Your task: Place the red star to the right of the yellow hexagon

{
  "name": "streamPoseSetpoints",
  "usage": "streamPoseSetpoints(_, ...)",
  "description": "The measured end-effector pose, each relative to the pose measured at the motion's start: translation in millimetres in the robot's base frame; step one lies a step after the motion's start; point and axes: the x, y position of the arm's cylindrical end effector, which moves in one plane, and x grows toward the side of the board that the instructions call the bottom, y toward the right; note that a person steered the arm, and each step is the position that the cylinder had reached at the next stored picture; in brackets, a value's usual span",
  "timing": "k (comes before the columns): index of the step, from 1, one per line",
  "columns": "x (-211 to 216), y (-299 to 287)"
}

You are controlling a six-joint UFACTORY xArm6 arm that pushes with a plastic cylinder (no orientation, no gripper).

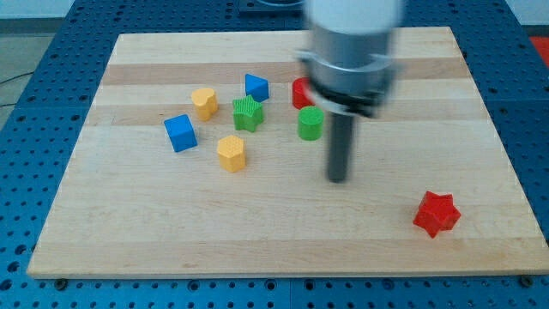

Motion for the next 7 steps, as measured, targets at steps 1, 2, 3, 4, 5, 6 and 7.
streamPoseSetpoints(1,0,123)
streamPoseSetpoints(2,60,168)
streamPoseSetpoints(3,76,112)
streamPoseSetpoints(4,23,49)
streamPoseSetpoints(5,-9,3)
streamPoseSetpoints(6,7,82)
streamPoseSetpoints(7,29,109)
